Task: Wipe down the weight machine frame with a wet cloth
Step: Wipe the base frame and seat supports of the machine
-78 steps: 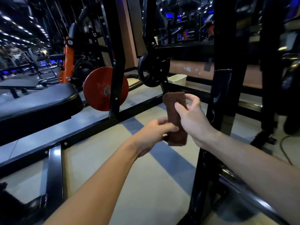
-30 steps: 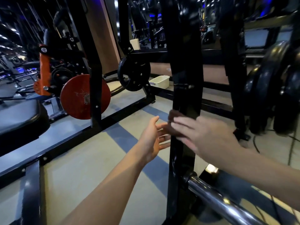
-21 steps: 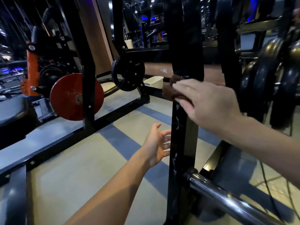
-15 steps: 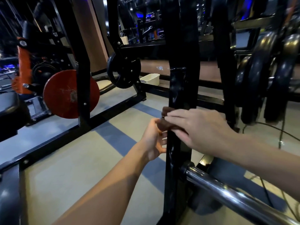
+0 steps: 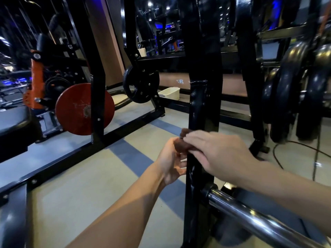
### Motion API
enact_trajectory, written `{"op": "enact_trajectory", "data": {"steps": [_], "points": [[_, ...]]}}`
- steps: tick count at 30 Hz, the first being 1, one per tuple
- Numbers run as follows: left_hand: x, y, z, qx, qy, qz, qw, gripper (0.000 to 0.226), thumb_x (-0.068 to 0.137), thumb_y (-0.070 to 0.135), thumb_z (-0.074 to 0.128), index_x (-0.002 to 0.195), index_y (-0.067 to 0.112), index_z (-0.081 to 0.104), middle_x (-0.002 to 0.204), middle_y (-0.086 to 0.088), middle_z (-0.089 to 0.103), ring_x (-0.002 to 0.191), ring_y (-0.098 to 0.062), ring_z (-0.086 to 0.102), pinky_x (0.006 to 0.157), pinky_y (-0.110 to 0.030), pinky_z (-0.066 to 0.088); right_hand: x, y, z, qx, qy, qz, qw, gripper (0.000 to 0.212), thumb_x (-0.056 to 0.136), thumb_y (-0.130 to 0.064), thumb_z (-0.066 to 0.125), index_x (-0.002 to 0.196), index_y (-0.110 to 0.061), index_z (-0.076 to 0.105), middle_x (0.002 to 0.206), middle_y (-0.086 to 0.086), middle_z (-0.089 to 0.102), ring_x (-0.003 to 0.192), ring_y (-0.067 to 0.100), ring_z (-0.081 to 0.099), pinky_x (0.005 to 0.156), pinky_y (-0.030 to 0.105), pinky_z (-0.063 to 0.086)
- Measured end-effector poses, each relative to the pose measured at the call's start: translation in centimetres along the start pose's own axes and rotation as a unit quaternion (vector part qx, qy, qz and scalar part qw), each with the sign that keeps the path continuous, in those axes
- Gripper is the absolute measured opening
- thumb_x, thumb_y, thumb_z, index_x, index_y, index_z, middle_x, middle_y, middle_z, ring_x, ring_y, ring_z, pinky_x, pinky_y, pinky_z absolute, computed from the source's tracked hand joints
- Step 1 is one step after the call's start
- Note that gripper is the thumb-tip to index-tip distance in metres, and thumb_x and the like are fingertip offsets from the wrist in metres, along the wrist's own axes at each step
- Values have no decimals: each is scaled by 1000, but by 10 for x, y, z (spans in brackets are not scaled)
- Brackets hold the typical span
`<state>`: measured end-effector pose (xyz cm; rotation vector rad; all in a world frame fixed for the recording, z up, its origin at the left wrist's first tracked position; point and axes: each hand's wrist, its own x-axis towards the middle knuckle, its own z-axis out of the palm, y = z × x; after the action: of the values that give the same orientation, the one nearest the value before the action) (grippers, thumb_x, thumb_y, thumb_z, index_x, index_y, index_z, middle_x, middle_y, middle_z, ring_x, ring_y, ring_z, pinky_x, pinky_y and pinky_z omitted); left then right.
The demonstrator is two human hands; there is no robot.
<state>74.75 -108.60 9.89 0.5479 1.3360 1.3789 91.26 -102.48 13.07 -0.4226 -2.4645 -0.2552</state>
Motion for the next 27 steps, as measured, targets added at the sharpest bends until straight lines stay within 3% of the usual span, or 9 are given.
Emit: {"op": "enact_trajectory", "data": {"steps": [3,6,10,12,13,17,20,22,27], "points": [[2,0,-2,7,-2,-31,999,70,104,57,26,125,8,71,105,-12,71,90,-28,65,92,-42,48,30,21,-25,32,78,42,996,42,99,-41,57,139,-32,58,137,-14,63,105,19,68,78,43,59],[2,0,-2,1,2,-42,999,73,105,57,20,131,9,69,111,-14,73,100,-30,66,98,-43,49,43,32,-40,51,131,68,988,40,101,-38,58,141,-30,58,138,-13,63,111,18,67,84,39,57],[1,0,-4,-25,8,-28,999,66,107,53,26,129,4,66,117,-19,69,99,-36,67,97,-45,55,8,11,-15,27,11,11,1000,41,98,-48,50,138,-40,56,127,-19,67,93,12,68,68,32,57],[2,0,-6,-39,21,-28,999,59,107,50,29,126,4,61,110,-19,66,84,-33,68,73,-34,57,-6,2,-5,23,-51,-16,998,42,95,-51,45,134,-42,58,127,-23,66,97,9,68,66,30,55],[3,1,-6,-40,18,-30,999,59,106,51,30,127,5,61,108,-19,67,80,-32,67,70,-32,53,-5,4,-6,22,-55,-20,998,43,94,-51,43,132,-42,60,127,-23,66,98,8,68,65,29,55],[5,3,-3,-2,-12,-30,999,60,104,54,36,124,8,71,113,-18,70,100,-35,67,105,-47,48,30,26,-34,37,53,26,998,44,94,-45,44,134,-36,61,131,-18,66,99,12,69,69,32,55],[0,3,-1,48,-36,-15,998,39,99,53,58,110,22,79,108,-6,70,90,-24,67,87,-39,53,45,33,-41,43,113,67,990,41,101,-35,50,141,-33,57,140,-17,61,111,15,66,78,31,52],[-2,1,-2,48,-47,-4,998,35,99,53,58,110,27,80,110,1,73,93,-22,68,81,-37,57,41,28,-32,48,114,62,990,46,103,-33,53,148,-33,50,145,-15,57,112,18,67,81,37,57],[0,2,-3,19,-32,18,999,34,101,49,54,101,23,76,94,0,70,78,-23,65,70,-38,53,-2,15,7,26,12,-29,999,40,103,-40,43,140,-36,56,143,-14,59,86,18,65,61,38,57]]}}
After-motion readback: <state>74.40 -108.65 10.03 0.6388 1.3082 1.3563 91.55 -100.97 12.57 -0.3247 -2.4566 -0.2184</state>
